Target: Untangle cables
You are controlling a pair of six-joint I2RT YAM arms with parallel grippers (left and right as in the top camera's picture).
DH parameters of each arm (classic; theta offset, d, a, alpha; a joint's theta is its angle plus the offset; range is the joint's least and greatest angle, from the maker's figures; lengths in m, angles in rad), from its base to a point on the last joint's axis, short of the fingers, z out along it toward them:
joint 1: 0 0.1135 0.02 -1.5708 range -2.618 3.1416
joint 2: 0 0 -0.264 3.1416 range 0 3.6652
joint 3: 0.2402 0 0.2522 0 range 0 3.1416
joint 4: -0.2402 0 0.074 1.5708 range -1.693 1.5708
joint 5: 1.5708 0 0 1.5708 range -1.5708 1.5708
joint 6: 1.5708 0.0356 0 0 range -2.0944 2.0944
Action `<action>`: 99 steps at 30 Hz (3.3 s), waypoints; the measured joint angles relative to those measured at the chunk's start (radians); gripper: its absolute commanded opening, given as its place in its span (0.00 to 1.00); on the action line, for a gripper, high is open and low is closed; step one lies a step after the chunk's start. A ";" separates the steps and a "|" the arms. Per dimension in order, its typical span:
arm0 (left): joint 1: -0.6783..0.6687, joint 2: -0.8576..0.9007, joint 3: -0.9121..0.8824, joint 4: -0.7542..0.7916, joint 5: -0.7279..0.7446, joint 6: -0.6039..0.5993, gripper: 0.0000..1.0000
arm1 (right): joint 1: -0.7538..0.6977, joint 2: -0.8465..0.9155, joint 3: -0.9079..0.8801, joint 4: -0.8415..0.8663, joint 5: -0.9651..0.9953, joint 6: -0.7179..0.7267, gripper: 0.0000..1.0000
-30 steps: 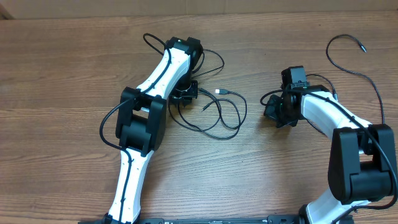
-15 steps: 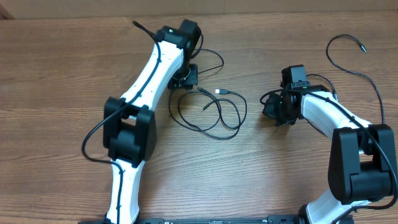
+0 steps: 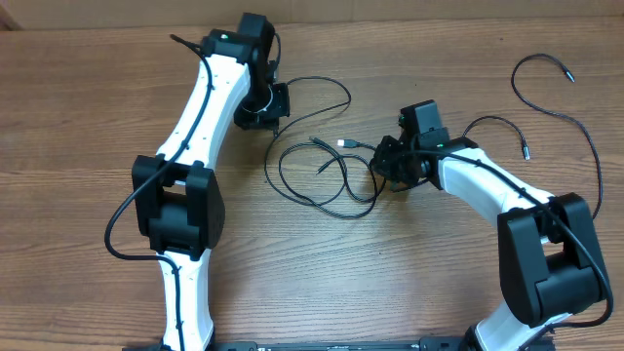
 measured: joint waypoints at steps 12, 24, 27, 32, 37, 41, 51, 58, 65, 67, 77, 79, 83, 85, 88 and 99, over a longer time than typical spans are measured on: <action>0.005 0.000 0.000 0.021 0.050 -0.010 0.13 | 0.050 0.000 0.000 -0.016 0.148 0.132 0.04; -0.017 0.000 0.000 0.026 0.054 -0.013 0.07 | 0.052 0.046 0.000 -0.026 0.198 0.301 0.05; -0.017 0.000 0.000 0.019 0.054 -0.013 0.07 | 0.050 0.061 0.000 -0.010 0.195 0.345 0.06; -0.017 0.000 0.000 0.018 0.054 -0.013 0.07 | 0.011 0.087 0.005 0.035 0.107 0.368 0.08; -0.017 0.000 0.000 0.018 0.054 -0.013 0.08 | -0.015 0.094 0.009 0.043 0.055 0.375 0.16; -0.017 0.000 0.000 0.018 0.054 -0.013 0.08 | -0.016 0.094 0.012 0.045 0.047 0.379 0.17; -0.017 0.000 0.000 0.018 0.054 -0.013 0.08 | -0.016 0.094 0.012 0.048 0.038 0.379 0.20; -0.017 0.000 0.000 0.018 0.054 -0.013 0.09 | -0.016 0.094 0.012 0.051 0.036 0.379 0.21; -0.017 0.000 0.000 0.019 0.054 -0.013 0.11 | -0.016 0.094 0.012 0.051 0.036 0.379 0.21; -0.017 0.000 0.000 0.019 0.054 -0.013 0.12 | -0.016 0.094 0.012 0.051 0.036 0.379 0.21; -0.017 0.000 0.000 0.049 0.053 -0.014 0.32 | -0.017 0.110 0.012 0.095 -0.019 0.330 0.14; -0.017 0.000 0.000 0.067 0.053 -0.015 0.39 | -0.020 0.123 0.010 0.131 -0.069 0.266 0.20; -0.017 0.000 -0.032 0.090 0.053 -0.012 0.47 | -0.022 0.134 0.006 0.169 -0.172 0.139 0.44; -0.017 0.000 -0.067 0.119 0.053 -0.005 0.48 | -0.022 0.134 0.007 0.177 -0.197 0.112 0.48; -0.017 0.000 -0.120 0.172 0.052 0.030 0.50 | -0.022 0.134 0.007 0.180 -0.222 0.090 0.56; -0.017 0.000 -0.292 0.381 0.010 0.074 0.40 | -0.022 0.133 0.007 0.186 -0.235 0.075 0.63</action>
